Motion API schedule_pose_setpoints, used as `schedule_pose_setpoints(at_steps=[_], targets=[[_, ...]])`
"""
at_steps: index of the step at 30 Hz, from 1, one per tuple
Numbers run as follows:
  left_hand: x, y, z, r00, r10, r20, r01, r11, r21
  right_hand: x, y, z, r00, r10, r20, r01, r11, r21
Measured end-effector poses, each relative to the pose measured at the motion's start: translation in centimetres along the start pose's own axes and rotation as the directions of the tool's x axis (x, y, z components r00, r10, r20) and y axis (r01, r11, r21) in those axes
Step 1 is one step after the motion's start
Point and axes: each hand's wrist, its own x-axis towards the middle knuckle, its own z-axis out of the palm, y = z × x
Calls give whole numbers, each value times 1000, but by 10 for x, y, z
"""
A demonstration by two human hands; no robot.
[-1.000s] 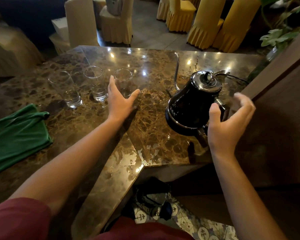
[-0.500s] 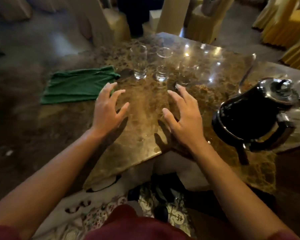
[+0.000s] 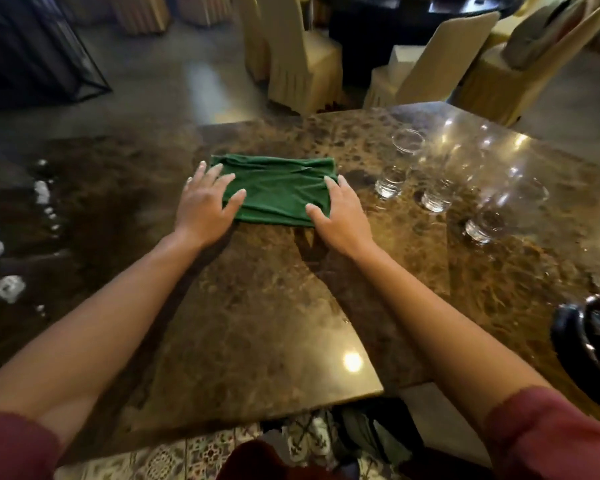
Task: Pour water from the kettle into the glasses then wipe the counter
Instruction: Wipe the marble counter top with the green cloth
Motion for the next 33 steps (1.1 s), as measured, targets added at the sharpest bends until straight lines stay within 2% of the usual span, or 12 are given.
schedule_pose_setpoints(at_steps=[4,7,11,14,17,21,23,27,29,33], targets=[[40,-15,10,996,80,-24,-81,996,-31,36,-25,20,998,55,-20,-56,997,-49],[65,-23,14,989,139,-52,-141,990,-32,60,-30,28,984,138,-110,-144,988,-50],[94,-40,16,995,94,18,-95,992,78,91,-24,21,955,246,-168,-286,917,-279],[101,-53,13,993,114,28,-117,988,98,101,-17,14,953,218,-210,-281,894,-349],[104,-64,9,993,122,4,-122,988,95,110,-14,16,947,131,-292,-225,922,-315],[105,-72,7,995,102,24,-103,992,70,122,-19,15,904,73,-421,-190,951,-243],[107,-78,3,994,97,45,-100,993,63,129,-19,17,897,99,-431,-224,942,-250],[110,-75,1,990,141,20,-142,987,68,132,-9,26,915,199,-351,-304,913,-273],[113,-72,3,991,132,-1,-132,990,51,129,-7,33,919,206,-336,-309,905,-292],[122,-66,5,984,164,65,-169,983,73,127,-4,34,912,197,-359,-313,901,-300]])
